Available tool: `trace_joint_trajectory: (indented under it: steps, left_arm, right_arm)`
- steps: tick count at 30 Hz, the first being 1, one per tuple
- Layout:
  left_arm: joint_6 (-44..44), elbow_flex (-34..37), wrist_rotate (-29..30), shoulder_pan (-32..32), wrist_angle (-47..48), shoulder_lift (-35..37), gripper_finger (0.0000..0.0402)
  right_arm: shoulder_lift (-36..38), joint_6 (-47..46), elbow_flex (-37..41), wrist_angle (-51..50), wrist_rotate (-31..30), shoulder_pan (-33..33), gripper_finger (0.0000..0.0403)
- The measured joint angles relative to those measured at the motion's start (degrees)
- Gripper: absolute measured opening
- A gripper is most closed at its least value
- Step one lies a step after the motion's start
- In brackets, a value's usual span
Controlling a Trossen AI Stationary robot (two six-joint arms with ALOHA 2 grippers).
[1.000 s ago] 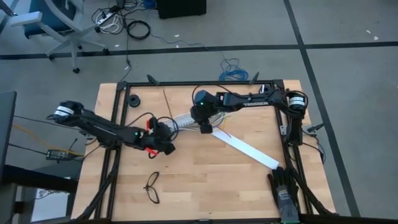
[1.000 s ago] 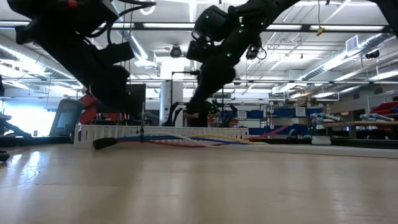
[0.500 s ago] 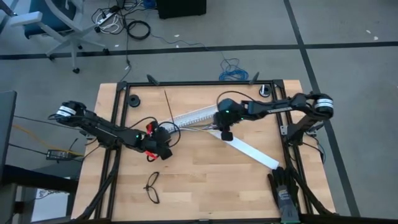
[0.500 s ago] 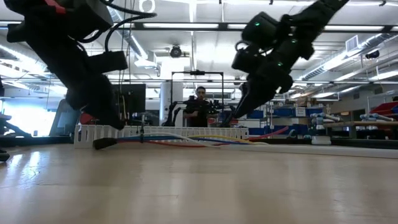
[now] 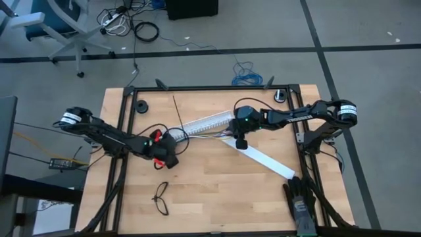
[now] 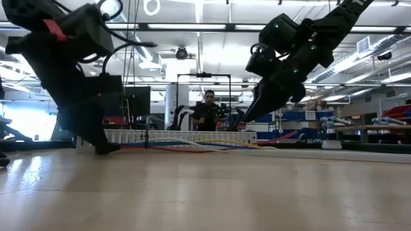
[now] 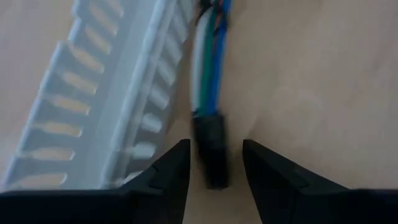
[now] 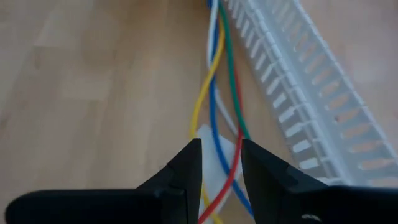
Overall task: Ziptie cables
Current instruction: Put the zip-tied cables in the white cable duct
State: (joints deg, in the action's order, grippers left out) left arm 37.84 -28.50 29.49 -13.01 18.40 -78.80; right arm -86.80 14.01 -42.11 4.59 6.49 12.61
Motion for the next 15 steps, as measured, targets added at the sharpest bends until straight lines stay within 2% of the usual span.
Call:
trace_joint_trajectory:
  steps: [8, 10, 13, 15]
  left_arm:
    - [0.1, 4.5, -0.2, 3.2, -8.1, 0.2, 0.0151]
    - [0.0, 4.5, -0.2, 3.3, -8.2, 0.2, 0.0127]
    - [-2.1, 4.5, -1.4, 3.4, -8.8, 0.1, 0.0058]
    - [-3.4, 3.6, -2.7, 3.5, -8.1, 0.1, 0.0045]
  right_arm:
    - [0.0, 0.5, 0.0, 0.1, -1.3, 0.0, 0.0099]
    - [0.0, 1.2, 0.0, -0.1, -1.3, 0.0, 0.0099]
    - [0.0, 2.4, 0.0, -0.2, -2.2, 0.4, 0.0099]
    - [0.0, 2.7, 0.0, -0.2, -3.8, 0.8, 0.0099]
